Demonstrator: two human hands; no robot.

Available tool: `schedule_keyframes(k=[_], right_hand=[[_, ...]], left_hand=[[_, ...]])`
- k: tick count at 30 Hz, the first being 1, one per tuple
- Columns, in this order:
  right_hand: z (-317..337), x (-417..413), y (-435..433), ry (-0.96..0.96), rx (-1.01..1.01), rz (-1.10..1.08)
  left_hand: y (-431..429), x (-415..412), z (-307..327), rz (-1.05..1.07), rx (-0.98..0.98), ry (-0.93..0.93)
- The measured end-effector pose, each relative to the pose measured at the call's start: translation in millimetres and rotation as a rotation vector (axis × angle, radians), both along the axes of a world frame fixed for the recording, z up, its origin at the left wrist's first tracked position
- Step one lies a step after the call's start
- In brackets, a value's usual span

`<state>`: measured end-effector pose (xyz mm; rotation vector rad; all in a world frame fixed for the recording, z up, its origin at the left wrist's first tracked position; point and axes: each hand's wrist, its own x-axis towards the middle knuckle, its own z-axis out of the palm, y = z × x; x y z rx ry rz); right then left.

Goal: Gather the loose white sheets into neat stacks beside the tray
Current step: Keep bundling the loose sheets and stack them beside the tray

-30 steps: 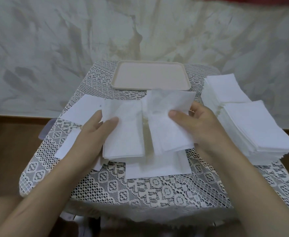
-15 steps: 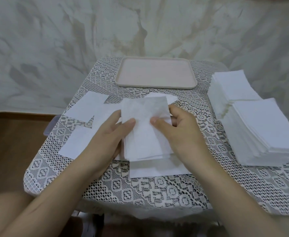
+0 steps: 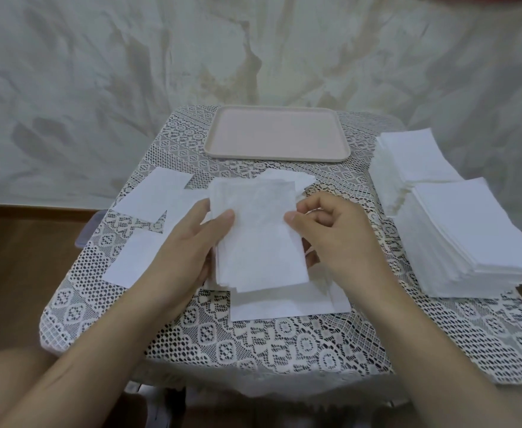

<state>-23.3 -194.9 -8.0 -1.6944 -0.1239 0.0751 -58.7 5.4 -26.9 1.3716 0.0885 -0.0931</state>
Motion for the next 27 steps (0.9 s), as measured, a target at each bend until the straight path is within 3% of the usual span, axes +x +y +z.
schedule_keyframes(k=[9, 13, 17, 23, 27], right_hand=[[-4.4, -1.4, 14.7, 0.117, 0.107, -0.005], [-7.2, 2.8, 12.3, 0.087, -0.026, -0.038], [-7.8, 0.4, 11.3, 0.187, -0.167, 0.139], [-11.7, -1.6, 12.4, 0.111, -0.167, 0.185], [-14.2, 4.7, 7.9, 0.125, -0.149, 0.235]], left_hand=[[6.4, 1.1, 0.3, 0.011, 0.034, -0.025], [6.2, 1.5, -0.3, 0.028, 0.021, -0.037], [4.9, 0.1, -0.8, 0.035, -0.005, -0.025], [3.7, -0.3, -2.4, 0.019, 0.08, -0.039], [7.5, 2.9, -1.4, 0.057, 0.036, -0.045]])
